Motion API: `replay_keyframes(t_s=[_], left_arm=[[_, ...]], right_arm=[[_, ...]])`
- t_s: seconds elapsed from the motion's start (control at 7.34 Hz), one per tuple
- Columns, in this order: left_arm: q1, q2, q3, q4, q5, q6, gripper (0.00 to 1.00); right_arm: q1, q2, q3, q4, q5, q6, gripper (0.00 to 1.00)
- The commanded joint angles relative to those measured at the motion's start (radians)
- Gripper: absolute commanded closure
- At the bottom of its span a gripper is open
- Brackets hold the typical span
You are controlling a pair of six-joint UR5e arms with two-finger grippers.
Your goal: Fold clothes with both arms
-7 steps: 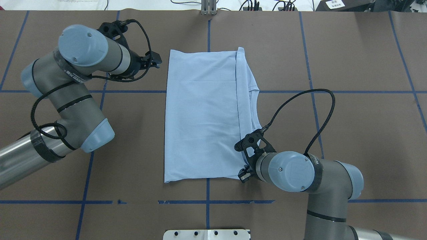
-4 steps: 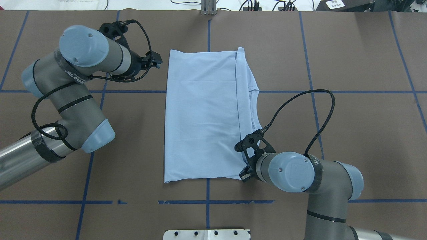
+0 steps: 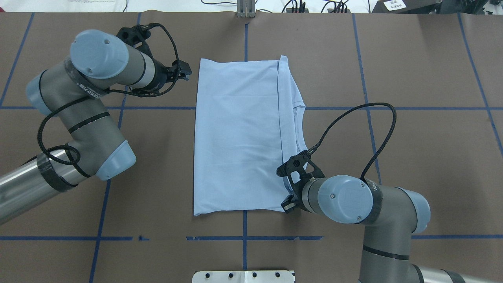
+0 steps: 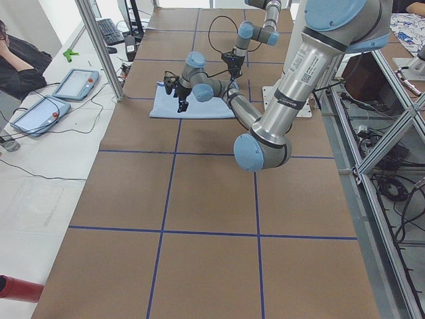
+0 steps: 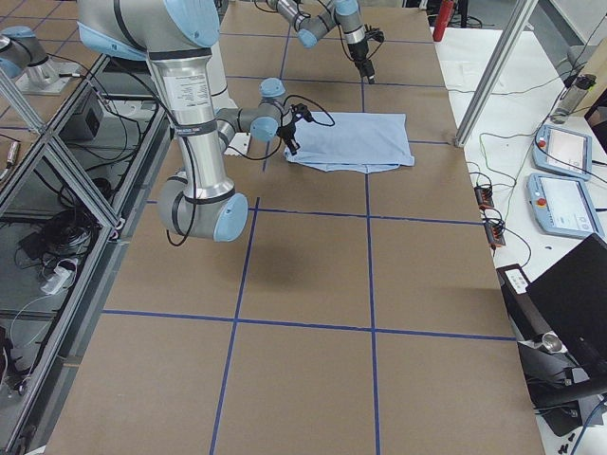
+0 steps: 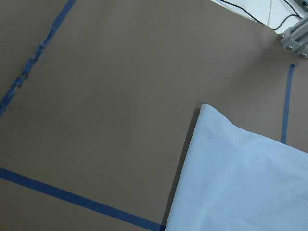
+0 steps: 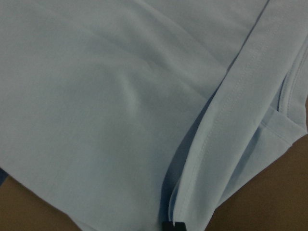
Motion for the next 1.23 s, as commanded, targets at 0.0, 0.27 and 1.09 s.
replay_keyframes(t_s=[0.0, 0.27, 1.09], left_arm=[[0.004, -0.001, 0.000, -0.001, 0.000, -0.002, 0.00], [0.006, -0.003, -0.002, -0.001, 0.002, -0.014, 0.00], [0.029, 0.005, 0.012, -0.010, 0.006, -0.034, 0.00]], right_arm=[[0.019, -0.016, 0.007, 0.002, 0.020, 0.000, 1.00], [0.028, -0.028, 0.012, 0.002, 0.022, 0.000, 1.00], [0.062, -0.253, 0.116, 0.005, 0.116, 0.144, 1.00]])
